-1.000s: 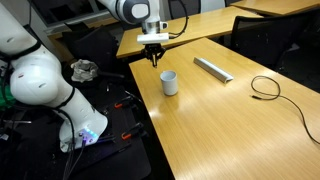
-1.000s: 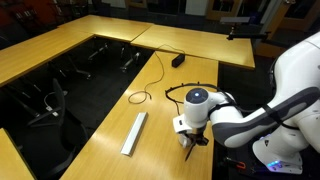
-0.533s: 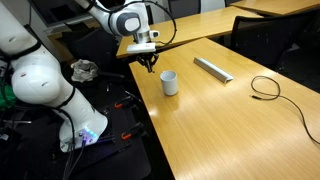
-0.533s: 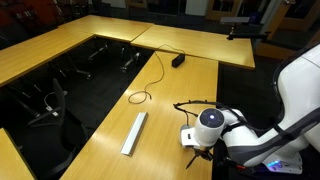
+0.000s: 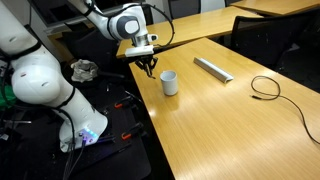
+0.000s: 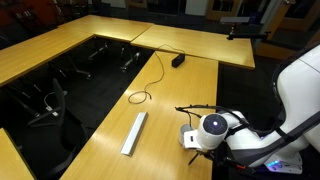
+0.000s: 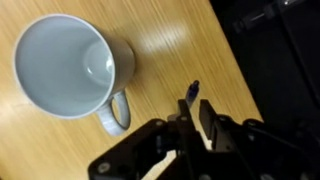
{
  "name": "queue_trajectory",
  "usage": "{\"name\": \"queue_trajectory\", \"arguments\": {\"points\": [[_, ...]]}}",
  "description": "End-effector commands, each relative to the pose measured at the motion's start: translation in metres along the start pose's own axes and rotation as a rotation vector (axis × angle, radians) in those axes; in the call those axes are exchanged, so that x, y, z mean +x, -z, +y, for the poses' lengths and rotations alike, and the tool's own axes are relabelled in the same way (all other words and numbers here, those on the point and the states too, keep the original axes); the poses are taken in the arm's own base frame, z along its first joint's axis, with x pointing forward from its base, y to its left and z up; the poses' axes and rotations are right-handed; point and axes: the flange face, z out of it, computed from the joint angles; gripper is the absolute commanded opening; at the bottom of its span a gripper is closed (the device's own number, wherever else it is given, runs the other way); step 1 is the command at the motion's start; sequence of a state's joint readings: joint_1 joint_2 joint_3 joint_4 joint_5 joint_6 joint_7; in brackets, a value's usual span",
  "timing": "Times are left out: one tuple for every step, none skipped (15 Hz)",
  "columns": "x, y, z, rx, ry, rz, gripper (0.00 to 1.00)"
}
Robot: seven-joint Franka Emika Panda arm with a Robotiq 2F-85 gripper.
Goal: Pick up the pen from the cup and place it on the table
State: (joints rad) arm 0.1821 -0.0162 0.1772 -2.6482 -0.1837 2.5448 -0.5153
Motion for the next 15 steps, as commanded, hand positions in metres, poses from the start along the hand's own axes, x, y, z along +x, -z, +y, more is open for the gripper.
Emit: {"name": "queue_trajectory", "arguments": {"points": [[-0.001,0.002,0.0,-0.012,0.013,0.009,0.51],[-0.001,0.001,0.0,-0.005,0.018,0.01,0.59],[-0.001,0.001,0.0,-0.001,0.026,0.009,0.66],[-0.001,0.002,0.001,0.0,0.027,0.009,0.75],[-0.001,0.003,0.001,0.007,0.033,0.009,0.81],[-0.001,0.004,0.001,0.011,0.046,0.008,0.88],[0.0,0.005,0.002,0.03,0.061,0.002,0.96],[0.0,0.006,0.001,0.066,0.087,-0.006,0.99],[-0.001,0.009,0.002,0.078,0.103,-0.007,1.0],[-0.002,0.014,0.003,0.093,0.129,-0.003,1.0],[-0.002,0.02,0.006,0.091,0.138,-0.002,1.0],[-0.002,0.028,0.007,0.092,0.161,0.005,1.0],[-0.002,0.035,0.009,0.086,0.17,0.009,1.0],[0.0,0.044,0.01,0.085,0.19,0.012,1.0],[0.0,0.051,0.011,0.08,0.202,0.013,1.0]]}}
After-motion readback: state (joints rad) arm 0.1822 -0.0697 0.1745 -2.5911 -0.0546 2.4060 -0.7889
